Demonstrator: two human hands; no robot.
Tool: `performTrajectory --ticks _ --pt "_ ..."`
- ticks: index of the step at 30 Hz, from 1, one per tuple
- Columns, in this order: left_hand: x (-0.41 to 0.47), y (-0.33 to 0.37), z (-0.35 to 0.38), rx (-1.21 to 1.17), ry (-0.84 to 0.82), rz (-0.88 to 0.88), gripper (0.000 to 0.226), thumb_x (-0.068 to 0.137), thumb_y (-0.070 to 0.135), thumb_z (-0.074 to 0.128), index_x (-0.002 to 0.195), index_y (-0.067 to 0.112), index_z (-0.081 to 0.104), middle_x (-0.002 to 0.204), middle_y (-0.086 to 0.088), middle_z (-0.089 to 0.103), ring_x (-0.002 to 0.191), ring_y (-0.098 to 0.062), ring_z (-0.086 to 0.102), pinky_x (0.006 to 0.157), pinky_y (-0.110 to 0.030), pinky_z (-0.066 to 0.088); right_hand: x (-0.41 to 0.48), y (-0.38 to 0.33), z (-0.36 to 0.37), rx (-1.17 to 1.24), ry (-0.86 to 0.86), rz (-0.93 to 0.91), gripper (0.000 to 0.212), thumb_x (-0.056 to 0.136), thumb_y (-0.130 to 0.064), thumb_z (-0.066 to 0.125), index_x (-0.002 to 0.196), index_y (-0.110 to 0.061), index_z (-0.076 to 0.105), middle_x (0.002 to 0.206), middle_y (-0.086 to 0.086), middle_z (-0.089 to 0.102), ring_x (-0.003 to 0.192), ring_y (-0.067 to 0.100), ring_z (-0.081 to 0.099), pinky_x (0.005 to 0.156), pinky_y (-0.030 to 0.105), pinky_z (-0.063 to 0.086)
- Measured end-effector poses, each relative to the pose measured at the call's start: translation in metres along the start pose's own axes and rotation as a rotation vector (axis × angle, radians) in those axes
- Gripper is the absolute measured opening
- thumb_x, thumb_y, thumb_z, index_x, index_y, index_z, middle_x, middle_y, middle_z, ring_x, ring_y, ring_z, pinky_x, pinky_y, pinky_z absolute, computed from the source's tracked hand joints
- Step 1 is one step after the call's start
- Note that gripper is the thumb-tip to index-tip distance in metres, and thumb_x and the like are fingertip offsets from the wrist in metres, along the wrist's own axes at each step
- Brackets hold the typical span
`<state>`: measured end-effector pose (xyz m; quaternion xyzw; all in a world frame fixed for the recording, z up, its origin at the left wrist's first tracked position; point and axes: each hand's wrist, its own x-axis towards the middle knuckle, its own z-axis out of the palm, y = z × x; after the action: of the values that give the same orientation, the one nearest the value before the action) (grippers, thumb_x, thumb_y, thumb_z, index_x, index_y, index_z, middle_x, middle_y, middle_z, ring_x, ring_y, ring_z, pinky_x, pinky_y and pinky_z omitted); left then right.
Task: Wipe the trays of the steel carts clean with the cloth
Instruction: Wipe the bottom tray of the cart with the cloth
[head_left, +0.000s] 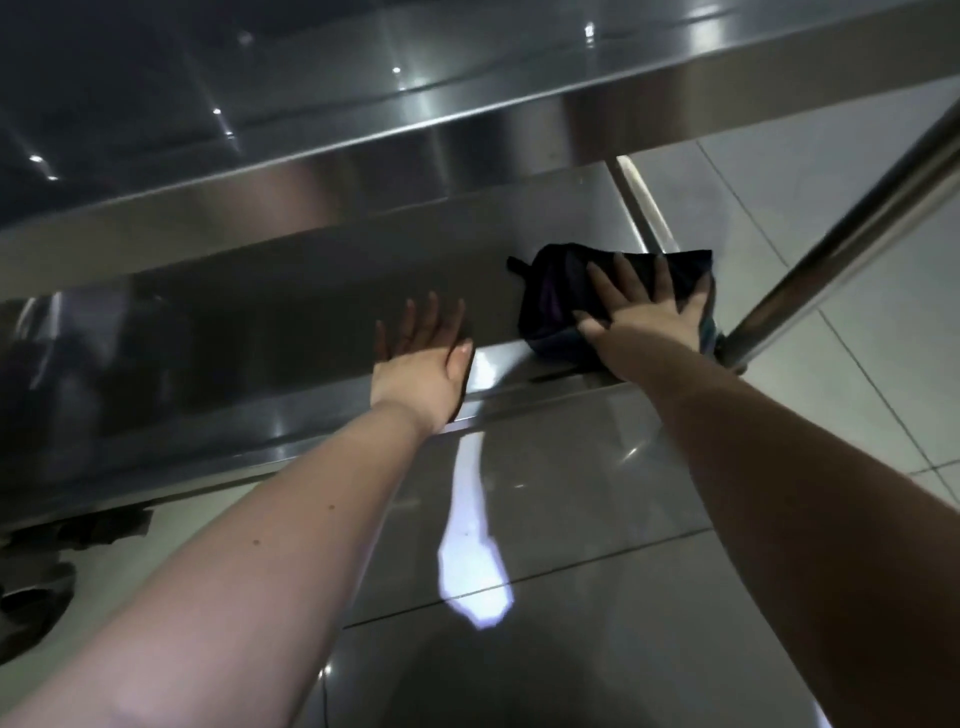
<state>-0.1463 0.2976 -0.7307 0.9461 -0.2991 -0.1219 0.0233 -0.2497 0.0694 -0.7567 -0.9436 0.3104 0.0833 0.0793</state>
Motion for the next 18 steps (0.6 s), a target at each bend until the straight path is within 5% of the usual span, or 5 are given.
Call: performTrajectory --ticks 18 --pt "0.019 0.005 0.027 0.002 0.128 -0.021 0.056 0.102 0.047 0.026 0.154 0.042 0.006 0.164 0.004 -0.003 0.15 -0.022 -0.005 0.119 -0.047 -0.004 0.09 -0.019 -0.01 -0.029 0.092 -0.115 0.069 0.089 -0.074 0.015 0.152 -0.049 0.002 0.164 -0.01 -0.002 0.15 0.032 -0.01 0.111 0.067 -0.013"
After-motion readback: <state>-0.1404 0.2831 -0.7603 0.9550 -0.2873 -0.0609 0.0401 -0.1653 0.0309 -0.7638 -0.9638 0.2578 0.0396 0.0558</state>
